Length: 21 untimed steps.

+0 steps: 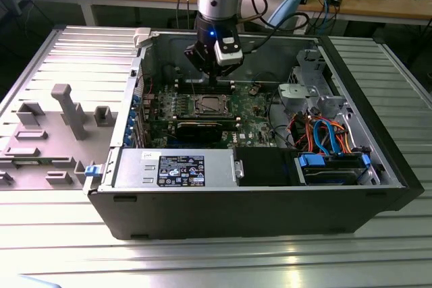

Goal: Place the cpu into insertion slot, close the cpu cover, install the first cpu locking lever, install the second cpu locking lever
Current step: 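Install the first cpu locking lever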

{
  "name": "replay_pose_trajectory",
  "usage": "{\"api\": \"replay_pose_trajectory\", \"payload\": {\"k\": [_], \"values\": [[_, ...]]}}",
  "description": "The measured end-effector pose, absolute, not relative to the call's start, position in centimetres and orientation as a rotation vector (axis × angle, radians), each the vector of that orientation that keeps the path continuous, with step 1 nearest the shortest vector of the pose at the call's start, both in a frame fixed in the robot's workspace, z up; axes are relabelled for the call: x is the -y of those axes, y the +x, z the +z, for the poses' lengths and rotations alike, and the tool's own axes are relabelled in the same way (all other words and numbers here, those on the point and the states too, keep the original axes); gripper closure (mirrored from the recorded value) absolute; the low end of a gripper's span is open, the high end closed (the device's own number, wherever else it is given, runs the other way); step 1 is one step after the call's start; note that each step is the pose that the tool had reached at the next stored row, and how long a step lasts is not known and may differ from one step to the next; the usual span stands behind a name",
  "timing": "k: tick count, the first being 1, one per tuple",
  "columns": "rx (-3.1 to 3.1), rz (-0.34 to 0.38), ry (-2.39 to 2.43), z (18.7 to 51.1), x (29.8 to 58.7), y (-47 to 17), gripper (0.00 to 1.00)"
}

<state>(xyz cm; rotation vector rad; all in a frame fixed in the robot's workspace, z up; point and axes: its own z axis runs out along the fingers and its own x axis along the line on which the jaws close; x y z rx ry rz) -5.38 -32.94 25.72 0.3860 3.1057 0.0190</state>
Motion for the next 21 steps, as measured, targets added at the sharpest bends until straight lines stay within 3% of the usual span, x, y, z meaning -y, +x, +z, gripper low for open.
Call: {"api": "replay_pose_trajectory", "payload": {"k": [21], "values": [[-3.111, 0.026, 0.192, 25.1, 32.9, -9.7, 0.89]]}}
